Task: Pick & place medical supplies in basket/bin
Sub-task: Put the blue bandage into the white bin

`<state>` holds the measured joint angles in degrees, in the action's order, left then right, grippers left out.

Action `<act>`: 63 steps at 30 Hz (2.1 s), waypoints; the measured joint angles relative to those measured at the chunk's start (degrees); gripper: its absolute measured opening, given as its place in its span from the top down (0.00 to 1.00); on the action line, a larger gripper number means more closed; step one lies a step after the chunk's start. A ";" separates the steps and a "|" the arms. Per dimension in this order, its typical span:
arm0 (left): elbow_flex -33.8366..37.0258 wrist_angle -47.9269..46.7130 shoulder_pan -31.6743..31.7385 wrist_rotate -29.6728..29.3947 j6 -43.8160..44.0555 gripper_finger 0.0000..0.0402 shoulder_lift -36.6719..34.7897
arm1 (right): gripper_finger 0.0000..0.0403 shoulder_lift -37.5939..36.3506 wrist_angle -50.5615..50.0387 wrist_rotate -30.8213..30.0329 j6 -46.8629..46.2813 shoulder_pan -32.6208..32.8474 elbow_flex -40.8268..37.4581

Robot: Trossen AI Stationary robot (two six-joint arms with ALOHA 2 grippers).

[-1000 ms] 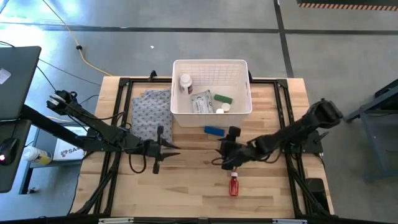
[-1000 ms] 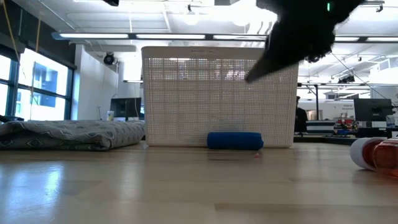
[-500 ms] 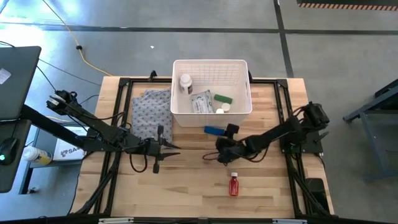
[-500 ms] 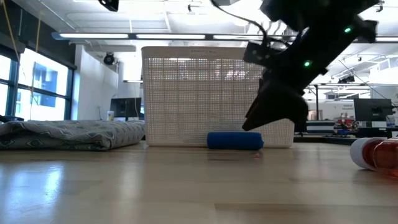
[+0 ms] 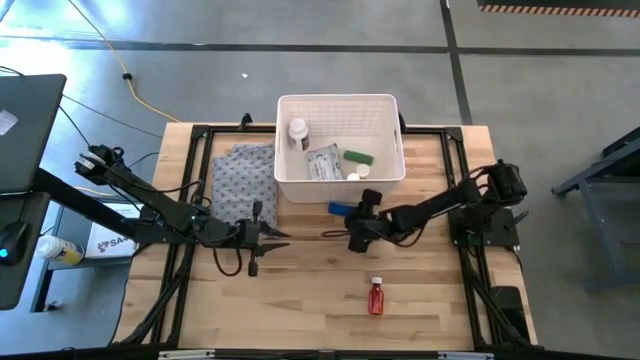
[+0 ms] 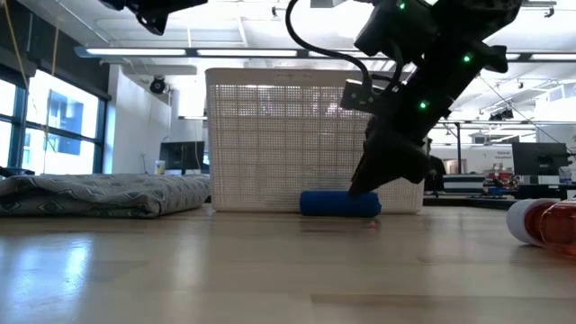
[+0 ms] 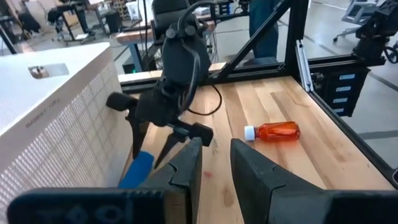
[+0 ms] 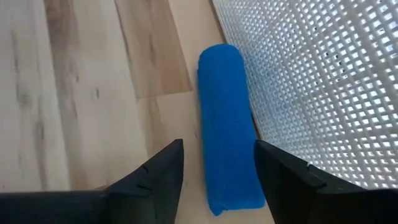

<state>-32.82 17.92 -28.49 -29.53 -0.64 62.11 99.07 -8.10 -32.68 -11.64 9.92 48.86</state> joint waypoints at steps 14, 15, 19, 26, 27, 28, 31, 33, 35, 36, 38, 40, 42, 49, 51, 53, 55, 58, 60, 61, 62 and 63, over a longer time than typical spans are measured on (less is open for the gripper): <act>0.00 -0.99 0.00 -0.03 2.42 0.71 0.00 | 0.55 0.00 11.50 -0.20 -1.65 -1.19 -7.88; 0.00 -1.06 0.00 -0.03 2.42 0.71 0.02 | 0.55 0.00 12.86 -0.21 -1.66 -1.19 -8.43; 0.00 -1.06 -0.01 -0.05 2.41 0.71 0.02 | 0.55 -0.01 15.69 -0.29 -1.72 -1.19 -9.70; 0.00 -1.13 0.00 -0.07 2.11 0.71 0.01 | 0.61 -0.02 15.50 -0.29 -1.67 -1.19 -9.68; 0.00 -1.29 0.00 -0.07 2.05 0.71 0.02 | 0.62 -0.02 15.41 -0.31 -1.40 -1.21 -9.68; 0.00 -1.47 0.00 -0.07 2.05 0.71 0.00 | 0.63 -0.02 15.37 -0.39 -1.16 -1.23 -9.68; 0.00 -1.45 -0.01 -0.07 2.08 0.71 0.02 | 0.66 -0.02 15.32 -0.88 -0.89 -1.21 -9.68; 0.00 -1.49 -0.02 -0.07 2.22 0.71 0.02 | 0.69 -0.02 15.27 -1.09 -0.17 -0.85 -9.68; 0.00 -1.62 -0.02 -0.09 2.22 0.71 0.02 | 0.71 -0.04 14.92 -1.72 1.48 -0.19 -9.29; 0.00 -1.73 -0.02 -0.07 2.22 0.71 0.02 | 0.72 -0.18 14.78 -2.11 2.46 0.16 -9.03; 0.00 -1.86 -0.01 -0.07 2.22 0.71 0.02 | 0.76 -0.94 14.41 -2.35 4.19 0.82 -8.12; 0.00 -1.86 -0.02 -0.07 2.22 0.71 0.01 | 0.79 -2.62 14.15 -2.01 5.45 1.49 -6.94; 0.00 -1.87 -0.02 -0.07 2.22 0.71 0.01 | 0.83 -4.54 13.96 -1.23 6.16 2.22 -5.81; 0.00 -1.82 -0.02 0.37 2.38 0.71 0.02 | 0.89 -13.04 11.66 -3.08 9.77 6.21 -2.63; 0.00 -1.82 -0.02 0.43 2.42 0.71 0.02 | 0.89 -15.82 11.54 -4.81 12.45 7.36 -1.45; -0.01 -1.50 -0.02 0.43 2.42 0.71 0.02 | 0.89 -18.53 11.39 -6.75 15.72 8.22 -0.30; -0.02 -1.49 -0.02 0.45 2.42 0.71 0.00 | 0.89 -21.14 11.49 -8.09 19.79 8.52 1.16; -0.02 -1.41 -0.02 0.48 2.42 0.71 0.02 | 0.89 -24.57 10.30 -10.50 27.09 7.37 3.75; -0.02 -1.36 -0.02 0.46 2.42 0.71 0.01 | 0.89 -26.29 8.83 -11.86 30.42 5.48 5.69; -0.02 -1.38 -0.02 0.48 2.42 0.71 0.02 | 0.89 -26.97 8.01 -11.96 31.53 4.19 6.78; -0.02 -1.36 -0.02 0.50 2.42 0.71 0.02 | 0.90 -27.52 7.13 -11.60 32.36 2.74 7.89; -0.02 -1.32 -0.02 0.50 2.42 0.71 0.02 | 0.90 -27.86 6.04 -11.05 33.01 1.14 8.91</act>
<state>-32.84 16.60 -28.51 -29.04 1.78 62.13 71.21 -2.06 -43.72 21.37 11.06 57.77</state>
